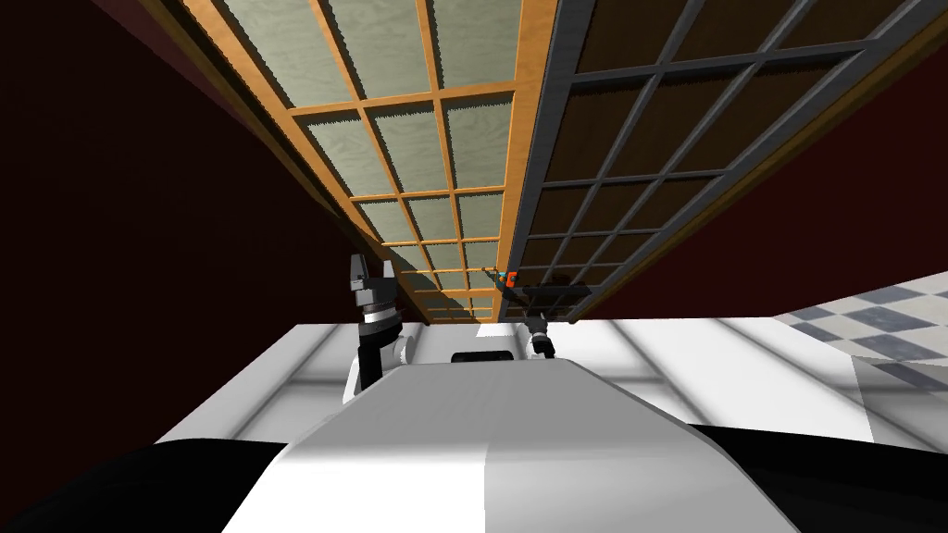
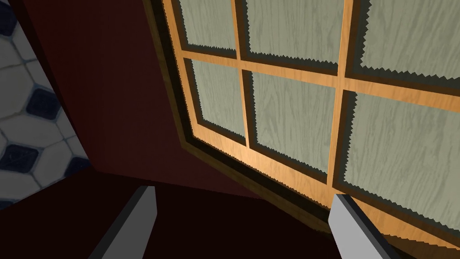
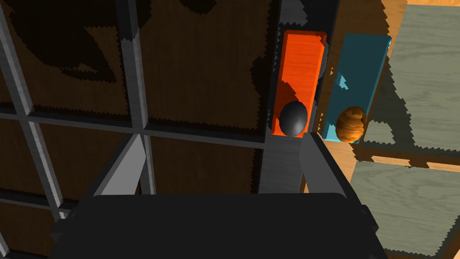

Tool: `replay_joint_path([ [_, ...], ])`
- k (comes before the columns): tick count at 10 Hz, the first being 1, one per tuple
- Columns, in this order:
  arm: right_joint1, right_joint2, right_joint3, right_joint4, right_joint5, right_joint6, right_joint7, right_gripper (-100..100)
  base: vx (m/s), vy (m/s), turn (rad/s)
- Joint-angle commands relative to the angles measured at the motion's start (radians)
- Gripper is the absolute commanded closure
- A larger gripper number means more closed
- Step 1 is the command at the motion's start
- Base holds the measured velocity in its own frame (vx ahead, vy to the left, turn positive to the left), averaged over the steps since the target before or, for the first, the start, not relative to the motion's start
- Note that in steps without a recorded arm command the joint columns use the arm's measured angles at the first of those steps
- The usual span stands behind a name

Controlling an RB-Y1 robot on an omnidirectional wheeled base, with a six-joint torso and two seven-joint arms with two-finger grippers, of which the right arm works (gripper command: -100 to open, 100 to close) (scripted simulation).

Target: Pull the door open

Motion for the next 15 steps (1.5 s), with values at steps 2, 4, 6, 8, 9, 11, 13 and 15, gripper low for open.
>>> replay_joint_path([
  [2, -0.04, 0.005, 0.001, 0.021, -0.004, -0.02, 0.008, -100, 0.1, -0.032, 0.047],
  [4, -0.074, 0.021, 0.007, 0.014, -0.006, -0.024, 0.011, -100, 0.122, -0.052, 0.079],
  [6, -0.074, 0.021, 0.007, 0.014, -0.006, -0.024, 0.011, -100, 0.064, -0.024, 0.004],
  [8, -0.118, 0.039, 0.018, 0.002, -0.005, -0.029, 0.013, -100, 0.139, -0.031, 0.101],
  [9, -0.136, 0.046, 0.022, -0.004, -0.005, -0.031, 0.014, -100, 0.196, -0.055, 0.099],
  [11, -0.154, 0.053, 0.026, -0.009, -0.004, -0.033, 0.015, -100, 0.189, -0.046, 0.045],
  [13, -0.153, 0.051, 0.024, 0.003, -0.006, -0.043, 0.019, 100, 0.021, -0.004, -0.001],
  [15, -0.153, 0.051, 0.024, 0.003, -0.006, -0.043, 0.019, 100, -0.021, 0.01, 0.013],
])
